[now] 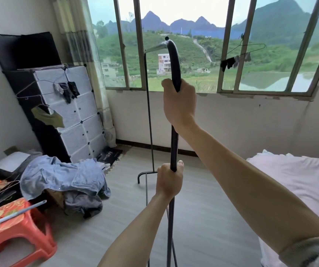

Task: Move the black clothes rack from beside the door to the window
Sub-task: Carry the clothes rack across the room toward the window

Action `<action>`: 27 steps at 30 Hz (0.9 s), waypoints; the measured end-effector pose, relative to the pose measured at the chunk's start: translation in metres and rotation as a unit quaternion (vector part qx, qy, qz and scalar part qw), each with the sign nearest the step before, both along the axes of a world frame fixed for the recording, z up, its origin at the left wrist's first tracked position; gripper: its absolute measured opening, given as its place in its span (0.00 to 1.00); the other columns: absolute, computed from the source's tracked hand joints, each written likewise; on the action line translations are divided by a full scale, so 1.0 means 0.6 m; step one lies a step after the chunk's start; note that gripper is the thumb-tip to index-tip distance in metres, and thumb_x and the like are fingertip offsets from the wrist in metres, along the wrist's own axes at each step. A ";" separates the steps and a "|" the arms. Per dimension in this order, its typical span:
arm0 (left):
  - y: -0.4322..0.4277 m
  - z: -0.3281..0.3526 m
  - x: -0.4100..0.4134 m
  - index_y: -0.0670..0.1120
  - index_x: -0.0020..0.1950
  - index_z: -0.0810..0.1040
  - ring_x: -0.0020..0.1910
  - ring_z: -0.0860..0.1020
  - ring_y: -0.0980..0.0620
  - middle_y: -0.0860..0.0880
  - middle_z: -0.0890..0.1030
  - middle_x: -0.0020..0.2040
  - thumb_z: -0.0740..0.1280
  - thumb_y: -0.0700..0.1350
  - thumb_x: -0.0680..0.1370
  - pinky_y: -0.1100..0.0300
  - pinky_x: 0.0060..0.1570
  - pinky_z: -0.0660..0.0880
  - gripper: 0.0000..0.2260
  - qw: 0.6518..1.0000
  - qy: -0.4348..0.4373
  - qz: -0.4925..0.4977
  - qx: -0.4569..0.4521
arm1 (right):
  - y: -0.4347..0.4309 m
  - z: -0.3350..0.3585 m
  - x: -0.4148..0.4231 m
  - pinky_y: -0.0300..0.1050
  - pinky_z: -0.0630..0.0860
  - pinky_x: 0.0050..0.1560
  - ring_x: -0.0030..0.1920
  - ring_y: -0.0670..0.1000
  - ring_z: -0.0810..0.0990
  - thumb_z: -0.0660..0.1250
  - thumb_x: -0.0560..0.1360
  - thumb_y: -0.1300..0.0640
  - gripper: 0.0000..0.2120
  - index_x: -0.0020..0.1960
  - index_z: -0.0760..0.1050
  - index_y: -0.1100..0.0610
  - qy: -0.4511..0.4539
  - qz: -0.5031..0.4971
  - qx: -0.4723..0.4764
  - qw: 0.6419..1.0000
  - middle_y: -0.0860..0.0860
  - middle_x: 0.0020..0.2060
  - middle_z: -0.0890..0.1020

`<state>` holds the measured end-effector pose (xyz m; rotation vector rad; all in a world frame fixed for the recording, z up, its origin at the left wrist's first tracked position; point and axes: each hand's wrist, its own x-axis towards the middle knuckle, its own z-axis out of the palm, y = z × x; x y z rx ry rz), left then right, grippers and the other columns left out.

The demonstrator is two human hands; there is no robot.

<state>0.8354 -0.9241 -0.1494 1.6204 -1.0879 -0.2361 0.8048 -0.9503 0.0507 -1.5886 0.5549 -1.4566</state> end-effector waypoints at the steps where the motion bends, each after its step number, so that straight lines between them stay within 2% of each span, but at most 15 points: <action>1: -0.021 0.001 0.009 0.48 0.24 0.54 0.20 0.58 0.52 0.53 0.57 0.16 0.63 0.42 0.81 0.62 0.22 0.55 0.27 1.000 -0.004 0.000 -0.001 | -0.020 0.003 0.007 0.37 0.58 0.23 0.20 0.43 0.58 0.64 0.75 0.60 0.22 0.27 0.58 0.52 -0.002 0.001 0.002 1.000 0.42 0.16 0.60; 4: -0.078 -0.002 0.031 0.47 0.24 0.55 0.21 0.57 0.52 0.54 0.57 0.18 0.63 0.43 0.81 0.61 0.23 0.55 0.27 1.000 -0.007 0.008 -0.003 | -0.074 0.004 0.028 0.38 0.58 0.23 0.20 0.43 0.58 0.64 0.75 0.61 0.22 0.27 0.58 0.52 -0.005 0.011 0.006 1.000 0.42 0.16 0.60; 21: -0.433 -0.007 0.062 0.49 0.21 0.56 0.19 0.62 0.53 0.53 0.62 0.15 0.63 0.43 0.81 0.63 0.23 0.59 0.29 0.995 0.002 0.095 -0.020 | -0.436 -0.002 0.070 0.38 0.53 0.23 0.20 0.44 0.56 0.62 0.76 0.65 0.23 0.27 0.57 0.53 -0.011 0.151 0.035 0.988 0.41 0.17 0.59; 25: -0.508 -0.007 0.076 0.47 0.22 0.57 0.21 0.63 0.51 0.52 0.61 0.17 0.63 0.44 0.80 0.54 0.27 0.62 0.28 0.992 -0.002 0.122 -0.014 | -0.516 -0.004 0.085 0.41 0.53 0.25 0.22 0.47 0.57 0.62 0.76 0.63 0.22 0.27 0.57 0.52 -0.010 0.174 0.043 0.984 0.44 0.19 0.61; 27: -0.548 -0.008 0.085 0.47 0.22 0.57 0.21 0.64 0.51 0.52 0.62 0.18 0.64 0.44 0.80 0.58 0.26 0.61 0.27 0.990 -0.012 0.137 -0.012 | -0.559 -0.005 0.096 0.42 0.53 0.26 0.21 0.47 0.57 0.62 0.75 0.63 0.23 0.27 0.57 0.52 -0.012 0.176 0.041 0.983 0.43 0.19 0.60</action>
